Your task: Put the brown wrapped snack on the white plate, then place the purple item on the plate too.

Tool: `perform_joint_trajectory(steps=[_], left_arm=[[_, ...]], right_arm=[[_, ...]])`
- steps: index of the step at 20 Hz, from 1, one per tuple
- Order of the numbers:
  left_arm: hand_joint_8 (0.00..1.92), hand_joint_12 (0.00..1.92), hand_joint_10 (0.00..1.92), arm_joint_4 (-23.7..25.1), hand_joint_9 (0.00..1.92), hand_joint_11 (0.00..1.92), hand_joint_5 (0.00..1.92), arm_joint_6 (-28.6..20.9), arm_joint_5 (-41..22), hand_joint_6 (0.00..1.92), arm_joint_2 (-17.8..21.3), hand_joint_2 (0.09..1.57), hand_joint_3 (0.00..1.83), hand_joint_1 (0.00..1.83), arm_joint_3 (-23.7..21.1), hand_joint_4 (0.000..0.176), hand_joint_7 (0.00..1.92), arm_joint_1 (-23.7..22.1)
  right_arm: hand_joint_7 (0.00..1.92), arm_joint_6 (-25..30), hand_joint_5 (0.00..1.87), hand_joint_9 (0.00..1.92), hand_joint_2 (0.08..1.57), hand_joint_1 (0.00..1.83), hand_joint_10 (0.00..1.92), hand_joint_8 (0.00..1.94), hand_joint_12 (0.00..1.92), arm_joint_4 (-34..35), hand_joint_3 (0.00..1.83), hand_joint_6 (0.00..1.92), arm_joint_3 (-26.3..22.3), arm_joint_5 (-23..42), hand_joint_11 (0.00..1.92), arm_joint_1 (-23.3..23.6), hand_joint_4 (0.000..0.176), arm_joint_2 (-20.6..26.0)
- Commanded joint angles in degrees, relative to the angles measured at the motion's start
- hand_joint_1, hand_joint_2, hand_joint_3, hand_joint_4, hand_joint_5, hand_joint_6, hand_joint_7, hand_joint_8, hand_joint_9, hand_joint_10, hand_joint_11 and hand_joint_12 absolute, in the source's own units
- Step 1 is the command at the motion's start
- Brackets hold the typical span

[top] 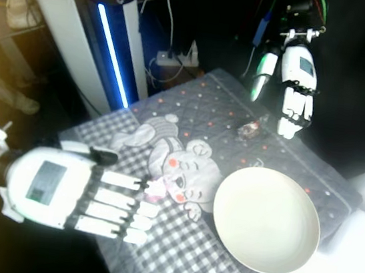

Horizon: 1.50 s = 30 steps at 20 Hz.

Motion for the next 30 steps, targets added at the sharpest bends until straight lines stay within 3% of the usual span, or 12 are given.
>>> perform_joint_trajectory(steps=[1, 7, 12, 14, 17, 18, 19, 20, 21, 25, 27, 30], left_arm=[[0.0, 0.96, 0.01, -0.66, 0.49, 0.1, 0.48, -0.23, -4.21, 0.0, 0.11, 0.89, 0.01, 0.75, 0.25, 0.076, 0.46, -1.04], [0.01, 0.86, 0.02, 5.14, 0.56, 0.17, 0.47, -0.18, 2.76, 0.0, -1.89, 0.82, 0.0, 0.83, 1.9, 0.102, 0.51, -3.47], [0.01, 1.11, 0.03, 12.34, 0.77, 0.22, 0.63, -0.15, 8.73, 0.02, -6.18, 0.84, 0.01, 0.81, 4.21, 0.073, 0.69, -7.36], [0.01, 1.11, 0.03, 12.95, 0.8, 0.22, 0.66, -0.14, 9.46, 0.01, -7.41, 0.85, 0.0, 0.83, 5.02, 0.066, 0.72, -7.81], [0.06, 1.14, 0.11, 12.22, 1.03, 0.41, 0.82, -0.18, 10.03, 0.01, -8.9, 0.86, 0.0, 0.91, 6.19, 0.005, 0.97, -7.74], [0.1, 1.17, 0.28, 11.51, 1.14, 0.53, 0.98, -0.18, 10.0, 0.02, -9.29, 0.9, 0.01, 0.99, 6.52, 0.0, 1.13, -7.51], [0.96, 1.65, 1.25, 9.59, 1.1, 0.75, 1.15, -0.15, 9.07, 0.5, -9.97, 0.99, 0.01, 1.14, 7.19, 0.0, 1.12, -6.97], [1.63, 1.87, 1.79, 8.73, 1.05, 0.82, 1.01, -0.15, 8.53, 0.91, -10.27, 1.08, 0.01, 1.15, 7.55, 0.0, 0.96, -6.9], [1.86, 1.91, 1.89, 8.02, 1.06, 0.86, 0.95, -0.12, 7.93, 1.05, -10.56, 1.12, 0.01, 1.15, 7.95, 0.0, 0.89, -7.22], [1.83, 1.92, 1.92, 3.5, 1.06, 0.86, 1.08, 3.62, 5.2, 0.86, -11.13, 1.06, 0.0, 1.14, 8.86, 0.0, 0.9, -10.58], [1.92, 1.92, 1.92, 2.82, 0.97, 0.93, 0.69, 3.79, 4.05, 1.66, -12.64, 0.97, 0.0, 1.15, 10.53, 0.0, 0.77, -13.47], [1.66, 1.92, 1.88, 1.95, 0.88, 0.72, 0.96, 5.79, 3.94, 1.03, -16.75, 1.1, 0.01, 1.12, 14.43, 0.0, 0.76, -19.4]], right_arm=[[0.19, 0.52, 0.42, 0.16, 1.08, 0.67, 0.01, 0.0, 0.48, 2.38, 0.01, 0.0, 0.38, 5.71, 0.0, 0.69, 0.1, 0.06], [0.23, 0.53, 0.43, 0.19, 1.08, 0.65, 0.01, 0.0, 0.58, 2.38, 0.0, 0.0, 0.53, 5.71, 0.0, 0.69, 0.092, -0.19], [0.23, 0.53, 0.41, 0.18, 1.1, 0.63, 0.01, 0.0, 0.54, 2.38, 0.0, 0.0, 0.61, 5.7, 0.0, 0.69, 0.128, -0.35], [0.21, 0.53, 0.42, 0.16, 1.11, 0.68, 0.0, 0.0, 0.48, 2.38, 0.0, 0.0, 0.69, 5.7, 0.0, 0.69, 0.102, -0.48], [0.24, 0.53, 0.45, 0.19, 1.1, 0.66, 0.01, 0.0, 0.51, 2.25, 0.0, 0.0, 0.78, 5.7, 0.0, 0.69, 0.101, -0.73], [0.23, 0.53, 0.44, 0.17, 1.1, 0.66, 0.0, 0.0, 0.46, 2.23, 0.0, 0.0, 0.82, 5.7, 0.0, 0.69, 0.109, -0.79], [0.25, 0.53, 0.44, 0.21, 1.1, 0.65, 0.0, 0.0, 0.61, 2.22, 0.0, 0.0, 0.92, 5.7, 0.0, 0.69, 0.122, -0.91], [0.23, 0.53, 0.44, 0.18, 1.11, 0.69, 0.0, 0.0, 0.5, 2.22, 0.0, 0.0, 0.96, 5.7, 0.0, 0.69, 0.11, -0.94], [0.24, 0.55, 0.44, 0.2, 1.11, 0.64, 0.01, 0.0, 0.55, 2.21, 0.0, 0.0, 0.97, 5.7, 0.0, 0.69, 0.135, -0.94], [0.27, 0.75, 0.47, 0.24, 1.13, 0.75, 0.01, 0.01, 0.66, 2.14, 0.0, 0.0, 1.15, 5.6, 0.0, 0.69, 0.098, -1.1], [0.27, 0.85, 0.46, 0.24, 1.14, 0.72, 0.01, 0.0, 0.69, 2.13, 0.0, 0.0, 1.27, 5.6, 0.0, 0.69, 0.1, -1.29], [0.3, 1.01, 0.49, 0.27, 1.12, 0.68, 0.0, 0.0, 0.77, 1.98, 0.0, 0.01, 1.53, 5.6, 0.0, 0.69, 0.095, -1.73]])
